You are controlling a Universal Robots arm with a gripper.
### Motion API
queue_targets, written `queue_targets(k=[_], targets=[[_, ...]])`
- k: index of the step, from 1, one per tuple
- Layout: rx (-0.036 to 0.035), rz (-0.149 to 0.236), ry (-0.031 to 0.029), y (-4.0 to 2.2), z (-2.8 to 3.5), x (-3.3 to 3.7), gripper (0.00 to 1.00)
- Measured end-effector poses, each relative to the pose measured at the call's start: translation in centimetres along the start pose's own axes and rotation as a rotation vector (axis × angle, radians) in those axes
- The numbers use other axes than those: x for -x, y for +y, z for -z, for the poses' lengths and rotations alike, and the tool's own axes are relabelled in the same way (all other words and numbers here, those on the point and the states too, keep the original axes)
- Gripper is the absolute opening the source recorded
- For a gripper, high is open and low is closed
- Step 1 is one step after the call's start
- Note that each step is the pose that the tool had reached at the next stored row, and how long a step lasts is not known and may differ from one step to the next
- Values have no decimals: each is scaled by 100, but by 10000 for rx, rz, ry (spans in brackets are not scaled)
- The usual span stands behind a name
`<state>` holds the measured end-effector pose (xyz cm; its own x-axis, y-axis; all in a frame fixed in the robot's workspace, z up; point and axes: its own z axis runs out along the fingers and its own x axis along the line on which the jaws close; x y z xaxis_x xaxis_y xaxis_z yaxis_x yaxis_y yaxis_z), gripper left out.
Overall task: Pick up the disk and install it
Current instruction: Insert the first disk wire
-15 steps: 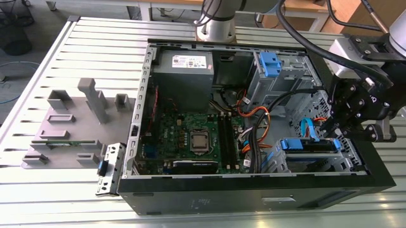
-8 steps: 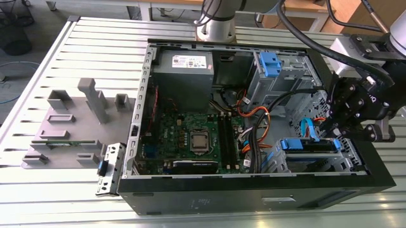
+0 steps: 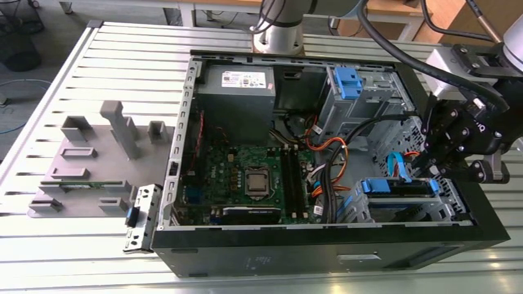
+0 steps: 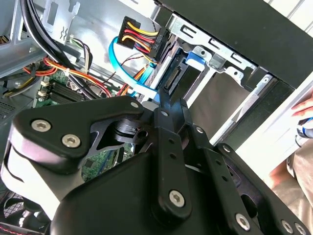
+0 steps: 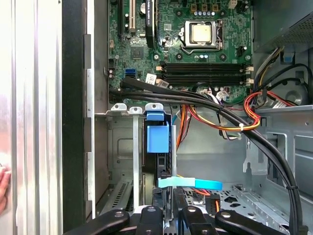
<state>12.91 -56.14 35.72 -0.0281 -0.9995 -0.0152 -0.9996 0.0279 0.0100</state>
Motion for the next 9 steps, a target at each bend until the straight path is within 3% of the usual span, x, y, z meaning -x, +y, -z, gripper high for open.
queue_targets(k=[9], targets=[[0,53,1,-3,0,0,24]])
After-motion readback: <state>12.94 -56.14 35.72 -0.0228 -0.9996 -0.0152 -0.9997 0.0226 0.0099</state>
